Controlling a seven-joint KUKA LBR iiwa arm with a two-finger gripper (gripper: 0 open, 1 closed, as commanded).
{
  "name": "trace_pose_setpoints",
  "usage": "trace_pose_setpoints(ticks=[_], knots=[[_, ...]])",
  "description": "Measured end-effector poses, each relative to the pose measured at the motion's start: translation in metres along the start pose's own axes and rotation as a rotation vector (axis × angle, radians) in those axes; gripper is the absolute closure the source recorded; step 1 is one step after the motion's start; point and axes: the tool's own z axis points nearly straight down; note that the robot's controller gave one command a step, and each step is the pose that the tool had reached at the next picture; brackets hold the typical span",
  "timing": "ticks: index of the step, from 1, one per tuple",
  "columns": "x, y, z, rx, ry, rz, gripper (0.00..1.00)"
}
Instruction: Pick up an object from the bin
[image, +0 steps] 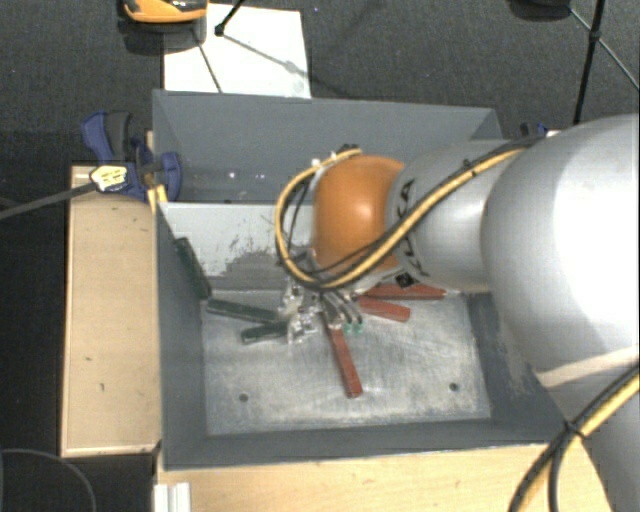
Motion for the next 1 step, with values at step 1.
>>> trace_pose_setpoints(ticks=[1], knots=[[0.0000, 0.0000, 0.0000, 0.000, 0.000, 0.000, 1.00]])
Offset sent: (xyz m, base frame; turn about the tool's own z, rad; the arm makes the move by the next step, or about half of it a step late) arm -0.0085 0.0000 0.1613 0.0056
